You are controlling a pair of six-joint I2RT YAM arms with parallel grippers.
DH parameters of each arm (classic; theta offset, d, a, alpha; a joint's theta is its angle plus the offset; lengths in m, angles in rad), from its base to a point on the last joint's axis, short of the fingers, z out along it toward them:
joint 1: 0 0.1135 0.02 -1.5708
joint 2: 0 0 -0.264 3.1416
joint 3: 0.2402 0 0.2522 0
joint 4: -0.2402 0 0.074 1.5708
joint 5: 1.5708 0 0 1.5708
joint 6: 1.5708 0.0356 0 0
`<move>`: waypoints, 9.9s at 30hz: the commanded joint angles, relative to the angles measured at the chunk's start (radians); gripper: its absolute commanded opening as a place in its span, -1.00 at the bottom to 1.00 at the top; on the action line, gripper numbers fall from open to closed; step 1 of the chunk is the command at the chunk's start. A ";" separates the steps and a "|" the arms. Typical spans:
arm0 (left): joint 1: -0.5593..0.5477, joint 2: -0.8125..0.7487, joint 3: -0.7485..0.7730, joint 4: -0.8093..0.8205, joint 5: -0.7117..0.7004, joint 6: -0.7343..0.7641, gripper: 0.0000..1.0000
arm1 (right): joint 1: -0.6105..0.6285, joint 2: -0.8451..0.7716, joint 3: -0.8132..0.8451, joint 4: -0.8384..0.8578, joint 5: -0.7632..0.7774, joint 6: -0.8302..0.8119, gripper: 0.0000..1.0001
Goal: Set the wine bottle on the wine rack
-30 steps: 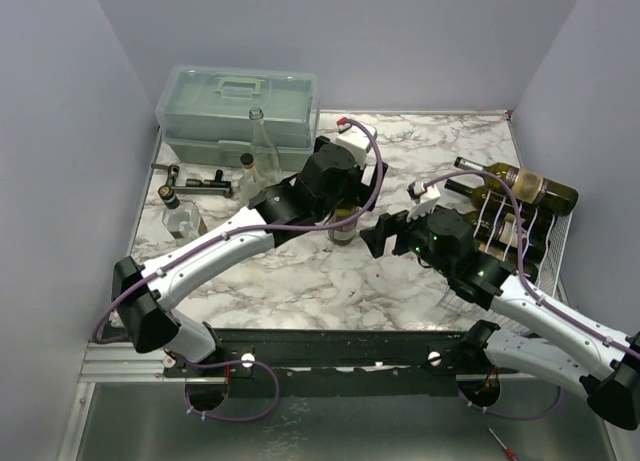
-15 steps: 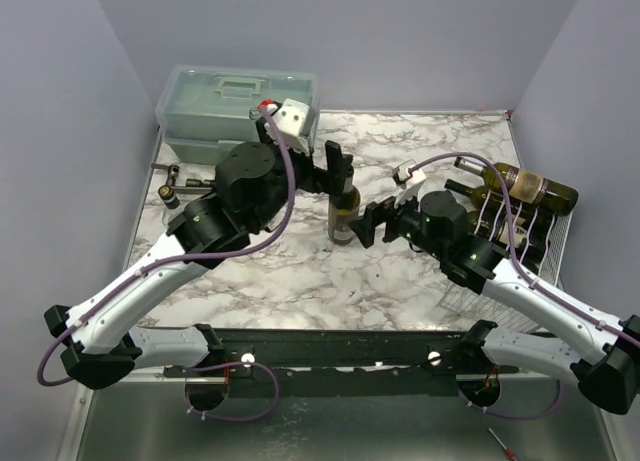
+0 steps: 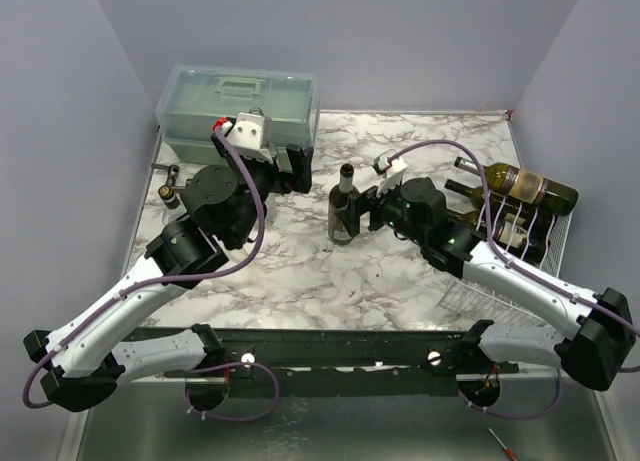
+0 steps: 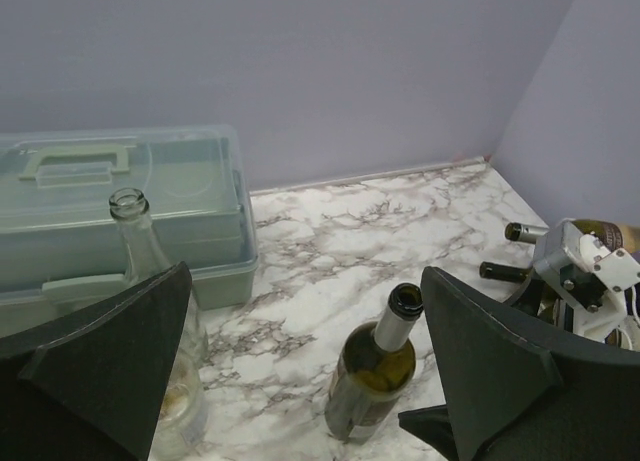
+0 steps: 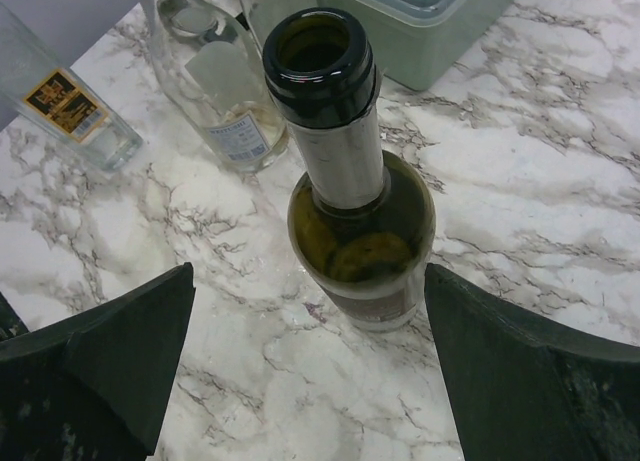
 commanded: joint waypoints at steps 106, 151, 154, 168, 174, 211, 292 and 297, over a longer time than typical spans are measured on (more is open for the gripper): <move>0.045 -0.019 -0.088 0.131 -0.150 0.028 0.98 | 0.121 0.552 0.418 -1.053 0.435 -0.431 -0.99; 0.065 0.003 -0.064 0.083 -0.096 -0.033 0.98 | 0.121 0.426 0.001 -1.020 0.577 -0.502 -0.99; 0.065 0.003 -0.063 0.083 -0.092 -0.036 0.98 | 0.122 0.397 -0.018 -1.007 0.549 -0.504 -0.99; 0.065 0.002 -0.062 0.081 -0.090 -0.037 0.98 | 0.121 0.261 -0.124 -0.911 0.535 -0.544 -0.61; 0.065 0.003 -0.063 0.083 -0.094 -0.036 0.98 | 0.121 0.206 -0.154 -0.899 0.505 -0.539 -0.23; 0.065 0.018 -0.061 0.080 -0.093 -0.028 0.98 | 0.125 0.165 -0.145 -0.818 0.413 -0.519 -0.21; 0.192 -0.157 -0.094 0.112 -0.116 -0.019 0.98 | 0.070 1.065 1.104 0.313 0.203 -0.085 0.77; 0.191 -0.154 -0.095 0.114 -0.118 -0.017 0.98 | 0.051 1.131 1.181 0.304 0.186 -0.081 0.62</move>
